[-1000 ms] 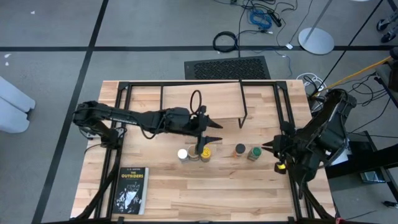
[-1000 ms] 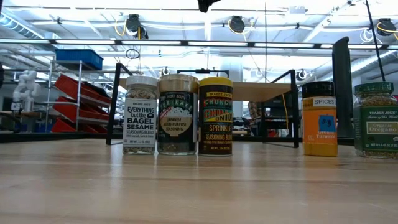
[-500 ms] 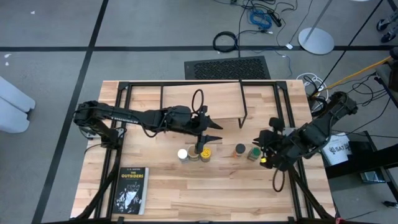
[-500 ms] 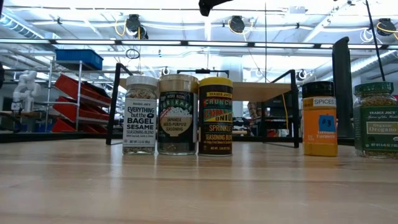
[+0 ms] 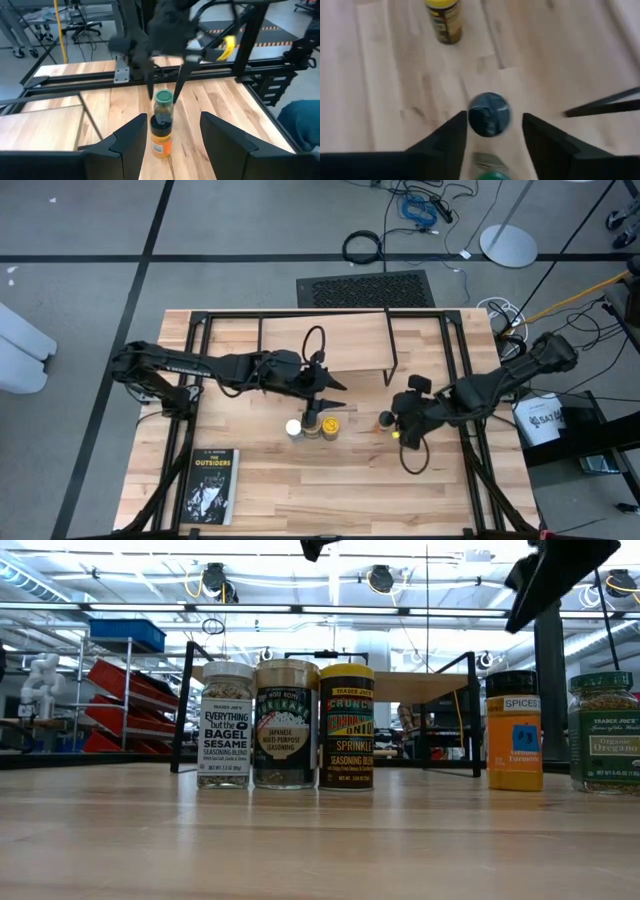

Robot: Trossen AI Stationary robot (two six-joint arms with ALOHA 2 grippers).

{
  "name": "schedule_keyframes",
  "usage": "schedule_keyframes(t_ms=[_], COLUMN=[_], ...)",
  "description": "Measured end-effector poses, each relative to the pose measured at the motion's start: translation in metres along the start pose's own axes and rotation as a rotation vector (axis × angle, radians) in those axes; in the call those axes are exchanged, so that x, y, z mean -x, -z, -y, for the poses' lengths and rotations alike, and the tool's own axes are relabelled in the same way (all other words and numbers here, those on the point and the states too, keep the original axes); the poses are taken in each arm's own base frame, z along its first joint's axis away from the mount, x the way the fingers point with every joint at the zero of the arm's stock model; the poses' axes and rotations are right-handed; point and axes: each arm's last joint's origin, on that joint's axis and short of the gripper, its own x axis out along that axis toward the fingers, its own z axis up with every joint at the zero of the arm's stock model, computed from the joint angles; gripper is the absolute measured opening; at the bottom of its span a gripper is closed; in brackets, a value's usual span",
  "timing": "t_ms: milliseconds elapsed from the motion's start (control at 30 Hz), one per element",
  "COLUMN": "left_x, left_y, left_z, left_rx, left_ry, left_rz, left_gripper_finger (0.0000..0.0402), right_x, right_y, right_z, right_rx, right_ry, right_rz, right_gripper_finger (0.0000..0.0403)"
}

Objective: Shelf spices
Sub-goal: Put the black orange seasoning bottle on the shelf

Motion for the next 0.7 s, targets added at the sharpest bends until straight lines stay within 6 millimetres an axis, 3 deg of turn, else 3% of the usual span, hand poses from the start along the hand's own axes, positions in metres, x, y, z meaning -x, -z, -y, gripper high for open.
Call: schedule_keyframes(t_ms=[333,700], left_x=[0.000,0.000], left_y=[0.003,0.004], left_z=[0.004,0.004], left_rx=[-0.001,0.000], left_ry=[0.008,0.008], left_rz=[-0.035,-0.045], left_gripper_finger=[0.0192,0.0192], right_x=[-0.029,-0.038], right_y=[0.004,0.005], right_z=[0.015,0.012], right_rx=[-0.070,-0.069], right_ry=[-0.003,-0.069], right_rz=[-0.030,-0.011], right_gripper_finger=[0.0312,0.0326])
